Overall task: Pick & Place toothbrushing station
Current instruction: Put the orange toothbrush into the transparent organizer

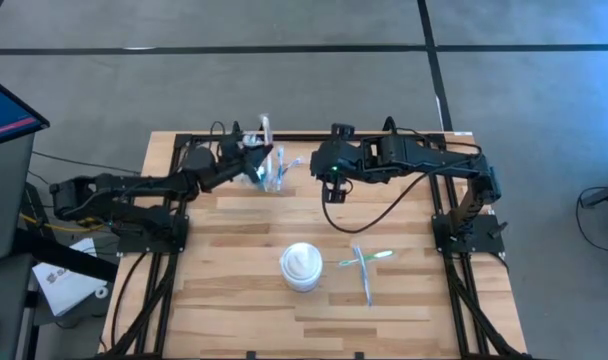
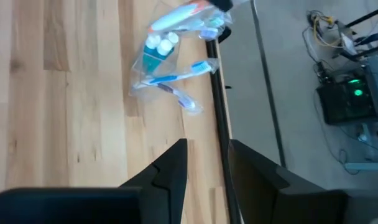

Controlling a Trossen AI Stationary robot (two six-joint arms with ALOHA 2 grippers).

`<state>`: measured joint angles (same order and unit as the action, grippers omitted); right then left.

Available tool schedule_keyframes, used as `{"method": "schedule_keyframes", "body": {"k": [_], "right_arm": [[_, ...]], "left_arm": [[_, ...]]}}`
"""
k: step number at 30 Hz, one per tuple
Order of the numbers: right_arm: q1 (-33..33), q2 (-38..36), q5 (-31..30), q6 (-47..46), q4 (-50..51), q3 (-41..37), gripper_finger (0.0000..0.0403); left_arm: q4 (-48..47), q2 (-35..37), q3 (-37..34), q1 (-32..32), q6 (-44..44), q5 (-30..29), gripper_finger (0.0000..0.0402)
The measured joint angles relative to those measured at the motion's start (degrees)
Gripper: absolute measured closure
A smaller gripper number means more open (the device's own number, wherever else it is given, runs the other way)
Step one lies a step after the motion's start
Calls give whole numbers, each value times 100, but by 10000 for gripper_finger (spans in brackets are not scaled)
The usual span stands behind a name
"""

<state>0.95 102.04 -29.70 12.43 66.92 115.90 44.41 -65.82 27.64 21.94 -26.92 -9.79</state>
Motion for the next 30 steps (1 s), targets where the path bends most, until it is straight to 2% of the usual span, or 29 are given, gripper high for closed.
{"method": "schedule_keyframes", "body": {"k": [5,7,19,30], "right_arm": [[96,0,158,-2,-70,0,295],[129,0,158,-2,-104,0,295],[149,2,309,-2,-304,0,295],[147,2,309,-2,-309,0,295]], "left_arm": [[-7,-147,-208,-290,430,-814,387],[14,-231,-255,-337,448,-943,387],[40,-811,-321,-355,468,-1040,382],[224,-1202,-321,-349,582,-1359,381]]}}
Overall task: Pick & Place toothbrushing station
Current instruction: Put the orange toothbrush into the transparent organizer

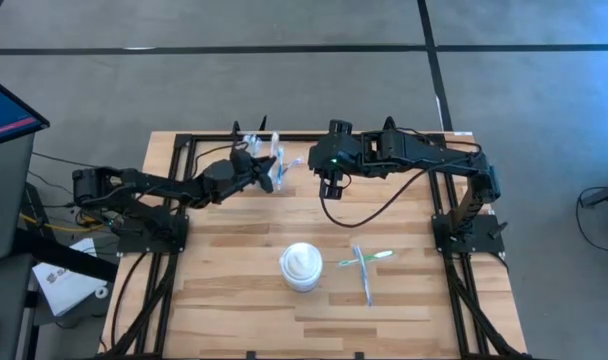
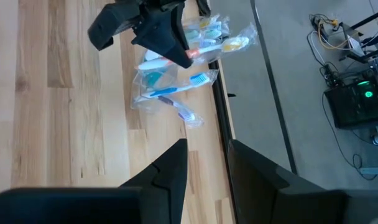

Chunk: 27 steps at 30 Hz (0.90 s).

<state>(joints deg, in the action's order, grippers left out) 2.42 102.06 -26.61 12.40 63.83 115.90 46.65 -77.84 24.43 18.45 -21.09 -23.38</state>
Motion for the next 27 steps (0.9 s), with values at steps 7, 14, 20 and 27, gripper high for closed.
{"method": "schedule_keyframes", "body": {"k": [7,14,20,27], "right_arm": [[-2,4,0,0,-2,0,295],[-2,4,0,1,-55,0,295],[-2,4,0,2,-115,0,295],[-2,4,0,7,-176,0,295]], "left_arm": [[278,0,2,40,526,-229,380],[389,0,4,233,561,-229,380],[504,-93,11,265,541,-229,380],[918,-646,4,265,462,-229,380]]}}
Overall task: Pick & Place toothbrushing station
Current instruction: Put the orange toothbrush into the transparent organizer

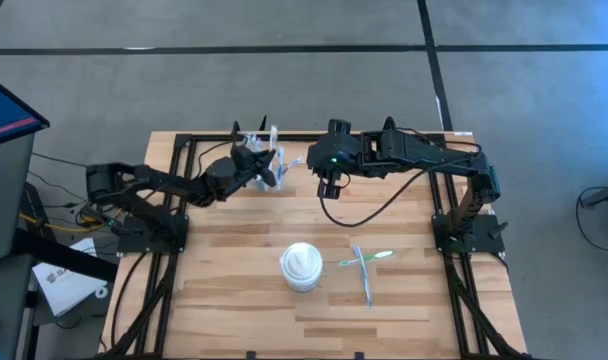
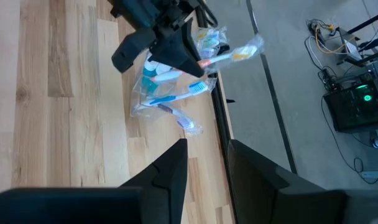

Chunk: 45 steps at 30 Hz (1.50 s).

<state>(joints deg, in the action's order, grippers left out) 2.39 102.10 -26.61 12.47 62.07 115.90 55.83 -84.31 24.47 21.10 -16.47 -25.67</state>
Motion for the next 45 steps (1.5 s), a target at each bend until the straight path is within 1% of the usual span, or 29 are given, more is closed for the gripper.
{"method": "schedule_keyframes", "body": {"k": [4,10,20,26,35,45], "right_arm": [[0,0,0,0,1,0,295],[3,0,2,7,-1,0,295],[2,0,0,0,-39,0,295],[2,0,0,0,-69,0,295],[2,0,0,0,-99,0,295],[0,0,0,0,-95,0,295]], "left_arm": [[269,-119,10,0,-23,0,380],[304,-405,81,0,-27,-2,380],[385,-425,83,-2,-27,45,378],[340,-425,83,-2,233,59,356],[328,-425,83,-2,250,59,314],[331,-415,83,-10,249,61,310]]}}
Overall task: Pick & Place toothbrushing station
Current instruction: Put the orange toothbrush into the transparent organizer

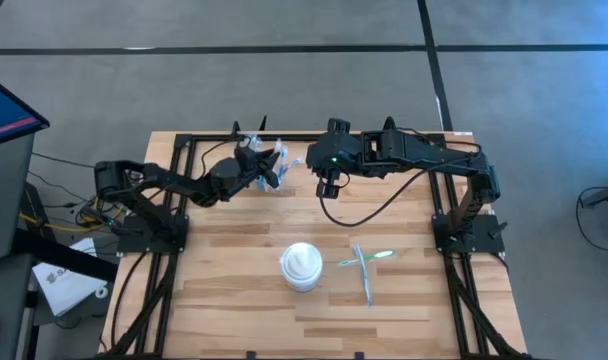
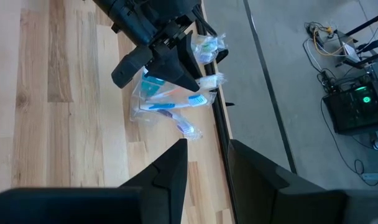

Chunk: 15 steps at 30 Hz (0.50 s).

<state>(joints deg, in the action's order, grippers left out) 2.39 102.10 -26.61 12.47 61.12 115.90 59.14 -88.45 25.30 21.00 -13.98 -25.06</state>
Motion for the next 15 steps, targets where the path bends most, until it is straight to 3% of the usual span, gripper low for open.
{"method": "schedule_keyframes", "body": {"k": [15], "right_arm": [[0,0,0,-2,4,0,295]], "left_arm": [[-453,185,4,-100,267,0,328]]}}
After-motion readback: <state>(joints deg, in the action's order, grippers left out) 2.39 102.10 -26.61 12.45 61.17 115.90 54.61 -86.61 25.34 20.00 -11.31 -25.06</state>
